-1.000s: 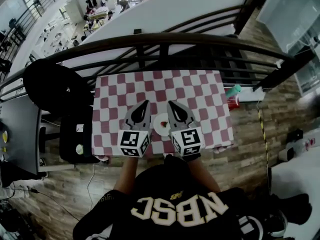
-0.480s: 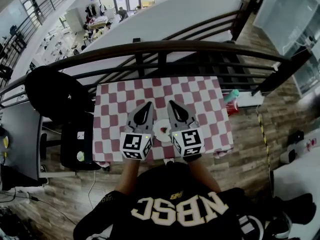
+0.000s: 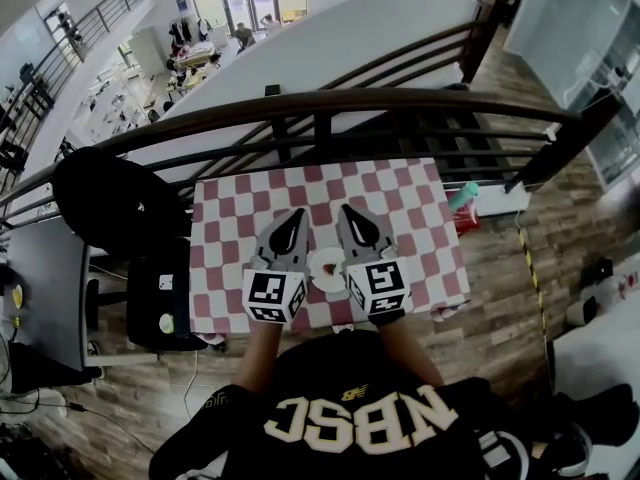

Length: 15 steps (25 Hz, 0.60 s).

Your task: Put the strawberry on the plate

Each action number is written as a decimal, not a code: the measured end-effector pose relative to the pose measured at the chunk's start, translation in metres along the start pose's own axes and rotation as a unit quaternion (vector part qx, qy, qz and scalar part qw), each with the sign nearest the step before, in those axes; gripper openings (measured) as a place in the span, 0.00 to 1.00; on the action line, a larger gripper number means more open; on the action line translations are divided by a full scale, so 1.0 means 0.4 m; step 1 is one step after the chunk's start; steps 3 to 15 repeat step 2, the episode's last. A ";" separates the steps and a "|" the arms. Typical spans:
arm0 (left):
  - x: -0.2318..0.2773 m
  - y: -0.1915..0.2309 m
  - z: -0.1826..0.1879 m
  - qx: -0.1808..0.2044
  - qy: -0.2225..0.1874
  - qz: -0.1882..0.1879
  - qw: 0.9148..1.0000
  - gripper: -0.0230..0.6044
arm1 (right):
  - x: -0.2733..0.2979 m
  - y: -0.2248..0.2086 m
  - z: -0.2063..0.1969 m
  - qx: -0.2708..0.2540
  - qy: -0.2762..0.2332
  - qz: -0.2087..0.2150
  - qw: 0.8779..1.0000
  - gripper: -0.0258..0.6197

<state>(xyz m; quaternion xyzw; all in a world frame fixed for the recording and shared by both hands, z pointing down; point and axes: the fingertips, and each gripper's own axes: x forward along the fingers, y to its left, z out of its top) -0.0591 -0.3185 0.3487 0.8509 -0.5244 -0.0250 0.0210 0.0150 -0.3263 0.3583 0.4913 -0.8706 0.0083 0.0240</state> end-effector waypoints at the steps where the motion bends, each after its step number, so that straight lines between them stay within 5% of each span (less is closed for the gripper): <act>1: 0.004 -0.003 -0.001 0.000 0.001 0.000 1.000 0.05 | 0.001 -0.006 -0.001 0.000 0.001 -0.001 1.000 0.07; 15: 0.008 -0.006 -0.002 0.001 0.001 -0.001 1.000 0.05 | 0.003 -0.012 -0.003 0.001 0.003 -0.002 1.000 0.07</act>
